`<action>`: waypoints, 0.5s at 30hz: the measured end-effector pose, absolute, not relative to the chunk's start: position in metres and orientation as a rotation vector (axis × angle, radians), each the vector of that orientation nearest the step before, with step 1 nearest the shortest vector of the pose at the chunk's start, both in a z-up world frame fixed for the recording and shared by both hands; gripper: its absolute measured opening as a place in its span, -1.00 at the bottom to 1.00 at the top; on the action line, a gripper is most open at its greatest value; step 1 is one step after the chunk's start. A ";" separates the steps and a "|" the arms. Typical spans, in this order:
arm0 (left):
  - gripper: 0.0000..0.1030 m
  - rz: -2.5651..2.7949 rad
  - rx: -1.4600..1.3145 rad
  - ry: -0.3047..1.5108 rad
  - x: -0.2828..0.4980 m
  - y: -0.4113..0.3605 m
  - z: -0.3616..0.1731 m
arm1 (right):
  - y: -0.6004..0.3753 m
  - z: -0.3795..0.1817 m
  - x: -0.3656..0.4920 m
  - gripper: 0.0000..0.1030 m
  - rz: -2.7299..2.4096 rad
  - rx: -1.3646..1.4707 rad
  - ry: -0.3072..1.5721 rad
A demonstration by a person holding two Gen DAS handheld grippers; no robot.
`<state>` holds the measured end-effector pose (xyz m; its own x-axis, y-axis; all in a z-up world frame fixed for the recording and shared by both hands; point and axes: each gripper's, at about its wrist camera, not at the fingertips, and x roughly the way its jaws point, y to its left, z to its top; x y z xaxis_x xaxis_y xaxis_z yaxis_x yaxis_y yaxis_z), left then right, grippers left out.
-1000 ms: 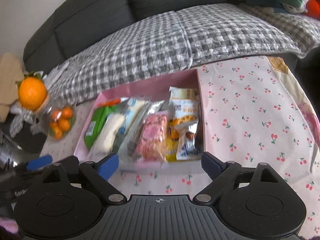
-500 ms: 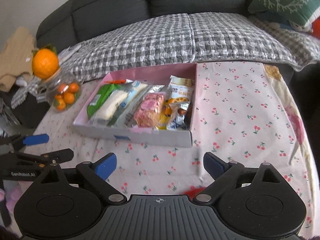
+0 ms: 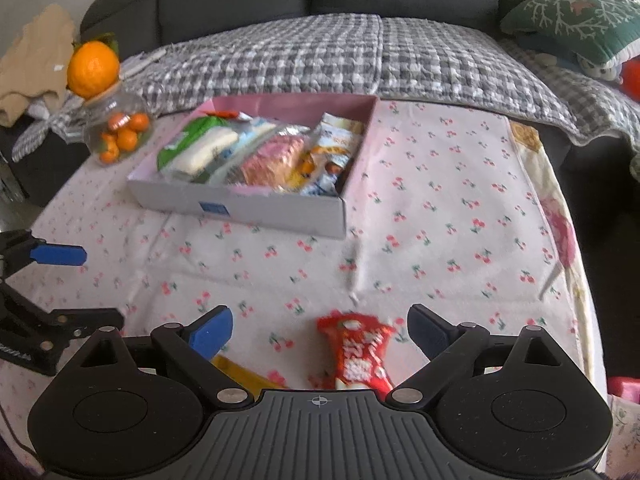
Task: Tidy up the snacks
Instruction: 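Move both tools back toward the red candy bag and gold bar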
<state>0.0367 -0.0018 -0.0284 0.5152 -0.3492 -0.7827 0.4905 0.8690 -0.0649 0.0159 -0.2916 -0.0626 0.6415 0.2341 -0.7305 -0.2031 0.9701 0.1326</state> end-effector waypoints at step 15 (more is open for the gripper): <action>0.98 -0.714 0.215 0.896 0.000 -0.040 -0.033 | -0.311 -0.087 0.017 0.86 0.192 0.062 0.937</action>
<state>0.0001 -0.0397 -0.0333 0.4145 -0.4773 -0.7748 0.6488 0.7520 -0.1161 0.0174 -0.3111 -0.0869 0.5766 0.1912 -0.7944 -0.1375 0.9811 0.1364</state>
